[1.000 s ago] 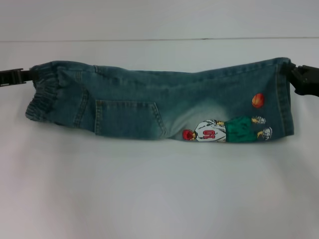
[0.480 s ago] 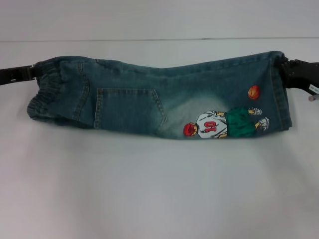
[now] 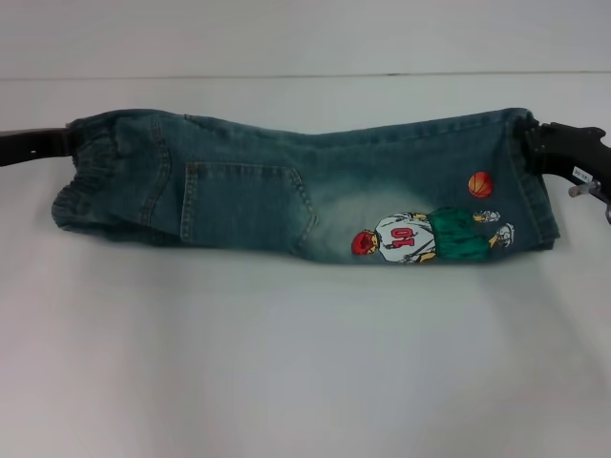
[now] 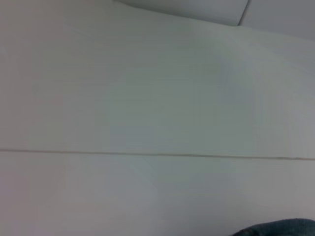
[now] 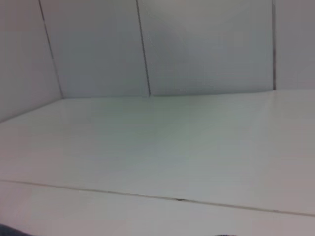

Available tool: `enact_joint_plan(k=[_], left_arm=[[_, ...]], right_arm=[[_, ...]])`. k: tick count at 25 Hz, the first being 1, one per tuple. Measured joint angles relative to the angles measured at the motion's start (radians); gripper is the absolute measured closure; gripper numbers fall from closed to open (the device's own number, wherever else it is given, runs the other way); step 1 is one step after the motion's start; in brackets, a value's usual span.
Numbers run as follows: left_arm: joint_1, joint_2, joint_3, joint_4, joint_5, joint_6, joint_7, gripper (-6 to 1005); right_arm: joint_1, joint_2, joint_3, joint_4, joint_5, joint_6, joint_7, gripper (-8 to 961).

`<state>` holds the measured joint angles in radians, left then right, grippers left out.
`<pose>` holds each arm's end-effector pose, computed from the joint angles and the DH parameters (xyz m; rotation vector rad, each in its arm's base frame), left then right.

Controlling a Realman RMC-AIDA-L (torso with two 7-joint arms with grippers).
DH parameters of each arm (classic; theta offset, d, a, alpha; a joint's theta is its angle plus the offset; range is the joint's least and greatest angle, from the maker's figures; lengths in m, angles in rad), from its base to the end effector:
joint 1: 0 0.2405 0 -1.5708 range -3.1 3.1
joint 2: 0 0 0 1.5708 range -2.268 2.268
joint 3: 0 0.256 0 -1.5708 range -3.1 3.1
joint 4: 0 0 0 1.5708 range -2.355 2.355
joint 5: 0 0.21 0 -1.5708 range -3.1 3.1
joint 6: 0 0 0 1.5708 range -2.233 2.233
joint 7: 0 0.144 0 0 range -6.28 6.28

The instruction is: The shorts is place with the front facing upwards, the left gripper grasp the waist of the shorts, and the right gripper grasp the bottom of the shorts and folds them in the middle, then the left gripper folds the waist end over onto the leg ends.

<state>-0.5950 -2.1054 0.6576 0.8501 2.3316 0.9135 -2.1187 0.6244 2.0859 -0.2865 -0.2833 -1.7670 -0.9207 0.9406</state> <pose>-0.3052 0.4124 0.0535 -1.9580 -1.2043 -0.3313 0.3243 0.3881 -0.0055 -1.9708 0.8019 0.5788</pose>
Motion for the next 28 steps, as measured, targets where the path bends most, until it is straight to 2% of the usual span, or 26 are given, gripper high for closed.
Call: enact_joint_plan(k=[5, 14, 28], left_arm=[[0.003, -0.005, 0.061, -0.014, 0.0, -0.056, 0.0, 971], [0.016, -0.008, 0.062, -0.021, -0.004, -0.123, 0.009, 969], [0.018, -0.012, 0.073, -0.045, 0.002, -0.152, 0.02, 959]], right_arm=[[0.009, 0.0, -0.007, 0.011, 0.014, 0.023, -0.009, 942], [0.021, 0.0, -0.009, 0.024, 0.012, 0.055, -0.001, 941], [0.057, 0.0, -0.017, 0.04, 0.006, 0.129, 0.002, 943]])
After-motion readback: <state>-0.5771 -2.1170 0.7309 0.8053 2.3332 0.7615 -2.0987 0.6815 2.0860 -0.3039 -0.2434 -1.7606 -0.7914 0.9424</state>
